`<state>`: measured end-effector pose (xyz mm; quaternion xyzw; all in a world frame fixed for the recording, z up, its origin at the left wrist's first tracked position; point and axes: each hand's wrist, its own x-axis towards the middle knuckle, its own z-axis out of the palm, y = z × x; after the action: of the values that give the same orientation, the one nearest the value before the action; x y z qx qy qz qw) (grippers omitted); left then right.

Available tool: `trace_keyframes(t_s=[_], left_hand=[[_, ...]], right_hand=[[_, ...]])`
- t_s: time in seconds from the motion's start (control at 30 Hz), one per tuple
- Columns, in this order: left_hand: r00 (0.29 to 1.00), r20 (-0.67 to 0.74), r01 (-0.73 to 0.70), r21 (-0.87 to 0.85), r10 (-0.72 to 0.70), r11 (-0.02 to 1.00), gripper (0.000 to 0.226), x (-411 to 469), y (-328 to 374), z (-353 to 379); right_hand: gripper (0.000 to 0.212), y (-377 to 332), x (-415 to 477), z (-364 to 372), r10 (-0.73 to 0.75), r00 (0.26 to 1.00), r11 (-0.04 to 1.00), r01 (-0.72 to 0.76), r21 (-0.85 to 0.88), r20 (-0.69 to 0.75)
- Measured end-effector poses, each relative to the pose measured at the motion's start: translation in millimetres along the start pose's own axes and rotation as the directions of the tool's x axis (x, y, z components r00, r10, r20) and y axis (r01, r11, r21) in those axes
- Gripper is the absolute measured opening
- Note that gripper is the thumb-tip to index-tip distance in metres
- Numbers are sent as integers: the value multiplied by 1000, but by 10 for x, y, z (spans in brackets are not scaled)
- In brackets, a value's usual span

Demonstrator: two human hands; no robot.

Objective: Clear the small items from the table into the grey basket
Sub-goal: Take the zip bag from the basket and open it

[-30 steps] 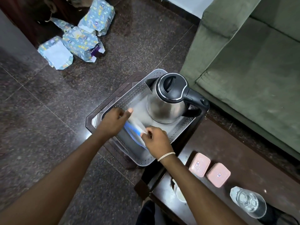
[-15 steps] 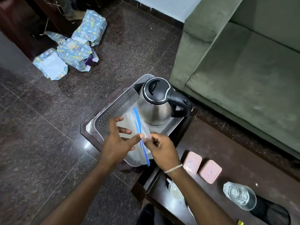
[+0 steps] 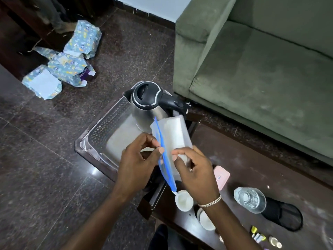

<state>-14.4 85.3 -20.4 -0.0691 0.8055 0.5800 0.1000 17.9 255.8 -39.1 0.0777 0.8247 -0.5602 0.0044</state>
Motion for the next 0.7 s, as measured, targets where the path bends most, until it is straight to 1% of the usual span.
trace_keyframes(t_s=[0.03,0.1,0.13,0.27,0.37,0.43,0.53,0.63,0.7], left_hand=[[1000,12,-10,-8,10,1000,17,-29,44,89],[999,37,-20,-36,21,999,19,-78,128,260],[999,48,-21,-53,23,998,21,-99,172,355],[992,107,-71,-39,75,997,27,-174,345,715],[976,104,-197,40,192,980,31,-232,470,968],[953,96,-298,124,288,946,32,-255,535,1102],[919,130,-392,210,372,895,39,-306,650,1279],[895,156,-443,199,419,874,48,-374,794,1437],[885,177,-459,173,430,872,51,-412,889,1538]], right_hand=[[7,-19,-34,-88,26,1000,1000,-26,-9,-9],[25,-28,-100,-245,63,997,996,-65,-57,-34],[28,-17,-126,-338,71,996,994,-76,-77,-63],[18,10,-192,-750,97,978,981,-125,-150,-183],[11,6,-255,-1099,125,952,968,-178,-174,-280],[13,-16,-315,-1333,84,929,952,-181,-245,-360],[15,-64,-423,-1687,25,896,916,-199,-349,-444],[12,-41,-531,-2000,-83,863,915,-133,-382,-499],[13,-37,-599,-2146,-118,855,917,-101,-385,-504]])
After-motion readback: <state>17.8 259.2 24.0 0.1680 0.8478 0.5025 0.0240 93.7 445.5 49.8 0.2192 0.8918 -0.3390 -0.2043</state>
